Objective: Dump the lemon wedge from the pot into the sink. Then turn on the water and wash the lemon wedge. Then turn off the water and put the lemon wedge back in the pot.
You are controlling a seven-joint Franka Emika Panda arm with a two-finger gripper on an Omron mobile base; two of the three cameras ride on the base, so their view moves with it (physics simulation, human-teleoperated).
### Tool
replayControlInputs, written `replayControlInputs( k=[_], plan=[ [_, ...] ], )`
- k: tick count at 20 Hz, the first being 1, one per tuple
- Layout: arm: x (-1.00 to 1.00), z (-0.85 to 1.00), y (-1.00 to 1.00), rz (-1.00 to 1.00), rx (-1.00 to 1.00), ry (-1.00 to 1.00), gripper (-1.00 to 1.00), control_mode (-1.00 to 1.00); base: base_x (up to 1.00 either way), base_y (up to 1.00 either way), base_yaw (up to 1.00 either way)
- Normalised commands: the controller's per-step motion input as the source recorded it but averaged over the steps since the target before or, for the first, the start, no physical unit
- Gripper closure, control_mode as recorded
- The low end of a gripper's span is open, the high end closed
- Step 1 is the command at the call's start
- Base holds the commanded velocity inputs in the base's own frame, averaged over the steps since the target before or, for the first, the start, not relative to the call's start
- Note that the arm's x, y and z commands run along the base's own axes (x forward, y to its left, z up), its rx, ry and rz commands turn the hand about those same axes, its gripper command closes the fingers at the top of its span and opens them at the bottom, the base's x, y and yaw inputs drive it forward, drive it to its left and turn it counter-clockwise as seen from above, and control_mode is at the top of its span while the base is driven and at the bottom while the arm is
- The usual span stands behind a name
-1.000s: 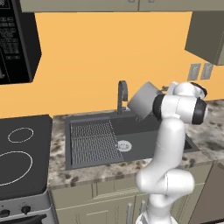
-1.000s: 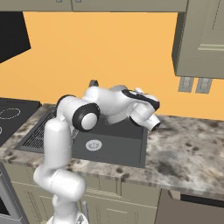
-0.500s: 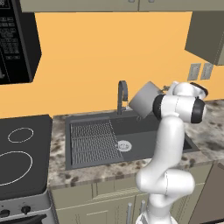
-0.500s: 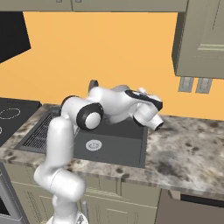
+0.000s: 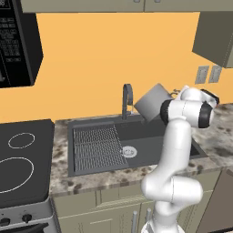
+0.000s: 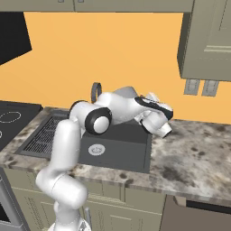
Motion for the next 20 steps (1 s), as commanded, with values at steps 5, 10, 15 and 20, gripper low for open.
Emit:
replayControlInputs(
  k=[5, 10, 15, 20],
  plan=[
    [0.16, -0.02, -0.15, 0.09, 0.17, 0.0, 1.0, -1.0, 0.0, 0.0, 0.0],
    [0.1, -0.06, -0.13, 0.1, 0.11, 0.0, 1.0, -1.0, 0.0, 0.0, 0.0],
    [0.05, -0.07, -0.18, 0.11, 0.13, 0.02, 1.0, -1.0, 0.0, 0.0, 0.0],
    [0.09, -0.01, -0.2, 0.12, 0.17, 0.07, 1.0, -1.0, 0.0, 0.0, 0.0]
  ],
)
